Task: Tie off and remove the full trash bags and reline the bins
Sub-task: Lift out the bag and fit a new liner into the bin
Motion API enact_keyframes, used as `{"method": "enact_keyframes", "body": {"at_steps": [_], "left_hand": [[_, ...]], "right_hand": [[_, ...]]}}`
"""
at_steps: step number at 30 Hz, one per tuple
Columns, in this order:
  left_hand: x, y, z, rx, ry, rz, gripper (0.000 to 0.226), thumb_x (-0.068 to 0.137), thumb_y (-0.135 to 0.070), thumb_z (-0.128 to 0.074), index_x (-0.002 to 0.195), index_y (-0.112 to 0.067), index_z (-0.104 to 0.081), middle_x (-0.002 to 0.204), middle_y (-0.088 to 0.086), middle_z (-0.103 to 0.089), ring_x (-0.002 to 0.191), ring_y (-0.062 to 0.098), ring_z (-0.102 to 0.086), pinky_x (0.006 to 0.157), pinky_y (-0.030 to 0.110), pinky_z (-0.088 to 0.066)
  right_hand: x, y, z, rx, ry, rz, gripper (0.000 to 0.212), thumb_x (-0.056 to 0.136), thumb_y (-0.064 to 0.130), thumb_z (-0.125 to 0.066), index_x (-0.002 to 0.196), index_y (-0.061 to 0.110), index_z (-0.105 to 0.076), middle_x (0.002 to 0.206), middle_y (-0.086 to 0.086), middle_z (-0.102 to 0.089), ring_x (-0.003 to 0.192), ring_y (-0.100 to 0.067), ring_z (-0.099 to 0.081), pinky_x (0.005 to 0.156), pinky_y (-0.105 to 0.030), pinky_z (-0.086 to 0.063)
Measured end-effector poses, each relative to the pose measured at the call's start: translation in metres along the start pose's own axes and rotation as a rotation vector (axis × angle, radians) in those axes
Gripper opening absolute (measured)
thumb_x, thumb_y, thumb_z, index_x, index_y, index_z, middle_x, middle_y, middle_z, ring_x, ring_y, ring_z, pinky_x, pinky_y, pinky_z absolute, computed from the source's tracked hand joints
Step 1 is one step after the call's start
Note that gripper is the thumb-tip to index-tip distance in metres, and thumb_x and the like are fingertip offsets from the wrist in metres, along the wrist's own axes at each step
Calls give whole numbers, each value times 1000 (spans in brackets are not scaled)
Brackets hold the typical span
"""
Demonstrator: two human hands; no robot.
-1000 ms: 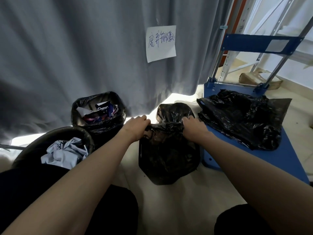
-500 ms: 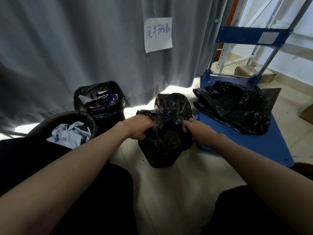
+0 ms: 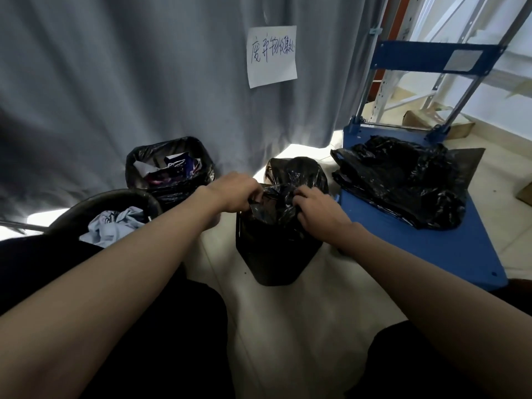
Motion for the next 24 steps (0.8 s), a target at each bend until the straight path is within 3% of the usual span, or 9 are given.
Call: {"method": "enact_keyframes", "body": {"at_steps": [2,5,6,8,10,12,17,20,24], "left_hand": [[0,0,-4,4,72,9,21,75,-10,-63,79,-30,-57,74,-8,-50,80,22,-57,67,31,-43],[-3,0,-13,25,149,-9,13,75,-21,-66,81,-26,-55,81,-6,-53,79,21,-54,68,30,-41],[-5,2,-14,30,163,-13,14,75,-25,-68,85,-24,-57,83,-5,-55,80,21,-54,69,31,-43],[-9,4,-15,30,197,-11,24,73,-29,-72,93,-25,-59,88,-4,-58,83,21,-56,74,34,-49],[-14,6,-16,28,219,-2,35,71,-29,-75,101,-24,-58,94,-2,-61,86,21,-58,77,36,-51],[-20,7,-17,-7,225,4,45,69,-26,-77,108,-24,-57,98,-1,-62,88,22,-59,78,39,-52],[-35,0,-21,-92,185,-87,44,65,-28,-81,98,-24,-52,80,-10,-54,68,11,-49,53,26,-32],[-41,-9,-23,-93,141,-115,38,68,-30,-78,94,-25,-50,79,-14,-49,68,7,-47,51,24,-28],[-44,-15,-28,-40,137,-141,24,69,-30,-76,83,-24,-57,91,-8,-55,81,14,-55,59,26,-35]], "right_hand": [[9,1,-15,43,202,-12,28,92,18,-46,115,13,-59,125,-10,-54,111,-32,-54,83,-39,-42],[16,0,-35,62,668,-79,40,95,25,-40,133,23,-53,138,-14,-51,127,-34,-49,104,-41,-39],[17,0,-37,76,745,-91,42,96,25,-39,136,23,-51,141,-15,-49,130,-33,-47,108,-42,-37],[22,-1,-36,138,716,-81,35,94,18,-42,126,18,-57,133,-16,-53,124,-33,-49,102,-39,-40],[25,-2,-28,202,575,-72,16,92,15,-47,103,18,-57,117,-16,-58,113,-34,-54,89,-36,-41],[23,-4,-19,230,469,-61,6,90,17,-51,96,16,-54,105,-15,-59,103,-33,-56,83,-36,-44],[0,-3,-4,141,383,30,8,83,19,-59,89,14,-56,96,-6,-52,92,-26,-54,83,-39,-45],[-14,-7,3,40,361,75,12,80,23,-63,87,20,-54,87,2,-53,87,-21,-52,78,-34,-34],[-36,-19,3,130,387,73,29,77,23,-72,90,23,-46,73,11,-47,69,-14,-47,66,-29,-27]]}}
Point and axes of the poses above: each hand's wrist, its own x-axis towards the middle knuckle, its own z-axis out of the back of the hand, y = z × x, the point moved 1 cm from there along x, towards the middle knuckle
